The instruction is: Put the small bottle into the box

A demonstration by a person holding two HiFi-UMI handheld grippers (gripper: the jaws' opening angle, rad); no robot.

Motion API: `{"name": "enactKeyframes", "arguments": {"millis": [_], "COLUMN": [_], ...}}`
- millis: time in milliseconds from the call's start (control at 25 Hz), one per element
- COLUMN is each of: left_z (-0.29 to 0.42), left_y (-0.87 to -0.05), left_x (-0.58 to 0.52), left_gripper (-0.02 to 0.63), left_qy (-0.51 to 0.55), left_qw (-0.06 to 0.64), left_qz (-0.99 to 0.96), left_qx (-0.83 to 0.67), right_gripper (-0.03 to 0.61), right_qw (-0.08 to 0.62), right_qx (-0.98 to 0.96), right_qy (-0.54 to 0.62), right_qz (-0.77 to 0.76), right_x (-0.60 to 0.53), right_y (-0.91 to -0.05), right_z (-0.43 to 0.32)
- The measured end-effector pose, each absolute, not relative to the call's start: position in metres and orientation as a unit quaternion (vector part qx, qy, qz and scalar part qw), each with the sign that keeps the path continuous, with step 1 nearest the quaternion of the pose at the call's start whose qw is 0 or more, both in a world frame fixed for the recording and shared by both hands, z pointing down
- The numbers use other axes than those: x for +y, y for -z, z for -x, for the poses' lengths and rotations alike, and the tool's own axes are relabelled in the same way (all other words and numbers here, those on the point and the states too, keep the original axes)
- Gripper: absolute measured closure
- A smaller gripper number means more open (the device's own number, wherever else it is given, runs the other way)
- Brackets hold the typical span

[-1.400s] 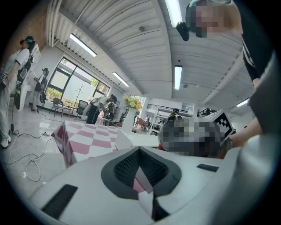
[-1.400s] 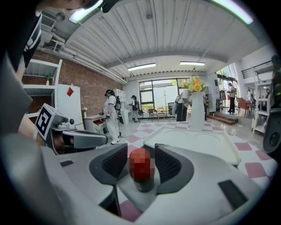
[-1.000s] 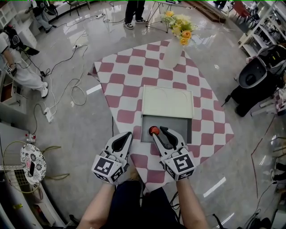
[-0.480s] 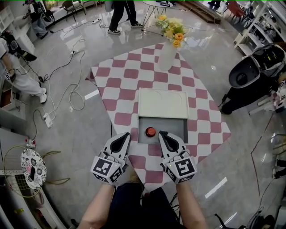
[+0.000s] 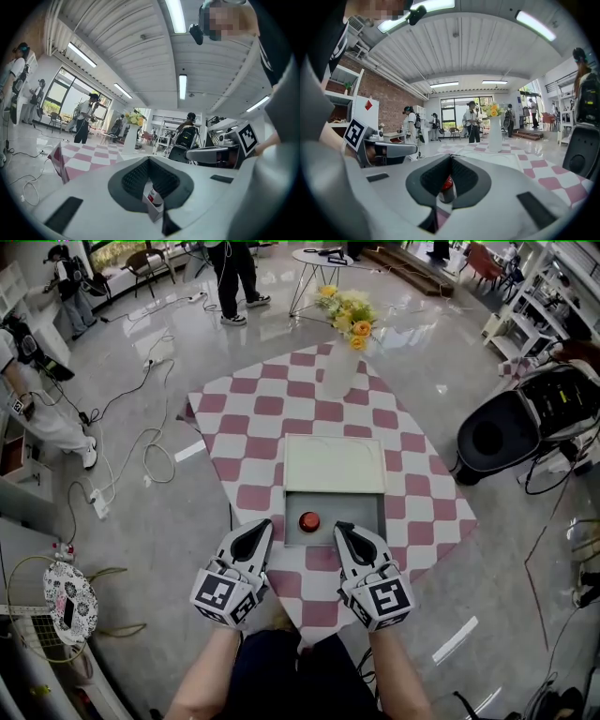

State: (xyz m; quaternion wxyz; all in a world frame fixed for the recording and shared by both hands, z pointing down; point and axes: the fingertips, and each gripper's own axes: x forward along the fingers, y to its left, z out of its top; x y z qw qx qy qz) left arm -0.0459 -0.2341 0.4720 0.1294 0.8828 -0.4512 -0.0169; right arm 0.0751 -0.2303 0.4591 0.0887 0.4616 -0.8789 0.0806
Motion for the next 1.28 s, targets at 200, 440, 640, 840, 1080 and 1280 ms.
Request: {"name": "enactKeyframes", "arguments": {"millis": [200,440,640,840,1080,1280], "left_z": [0.044,0.04,0.041,0.042,0.05,0.061], "left_y": [-0.454,-0.442,-0.429,-0.42,-0.408,-0.398], "left_x": [-0.236,-0.237,-0.24,-0.244,-0.248,-0.251], "left_gripper": [0.612,0.612,0.612,0.612,0.612,0.612], "left_qy": [0.027,0.031,0.035,0.041,0.045,0.047], "left_qw": [0.122,0.109,0.103,0.092,0.083,0.068], "left_qz": [-0.883,-0.887,-0.886,-0.884,-0.881,-0.876], "left_qx": [-0.453,-0.448,-0.45,-0.456,-0.464,-0.476], "right_gripper": [0.574,0.574,0.574,0.574,0.574,0.574], "right_qw": [0.071,0.047,0.041,0.034,0.027,0.024], "right_qx": [-0.875,-0.875,-0.872,-0.869,-0.87,-0.866], "right_qy": [-0.068,-0.084,-0.083,-0.074,-0.059,-0.049], "right_qz": [-0.475,-0.474,-0.48,-0.488,-0.489,-0.496], "right_x": [-0.227,-0.226,-0.227,-0.229,-0.234,-0.239], "right_y": [-0.439,-0.426,-0.414,-0.404,-0.388,-0.378], "right_z": [-0.083,-0.09,-0.098,-0.104,-0.109,-0.116]}}
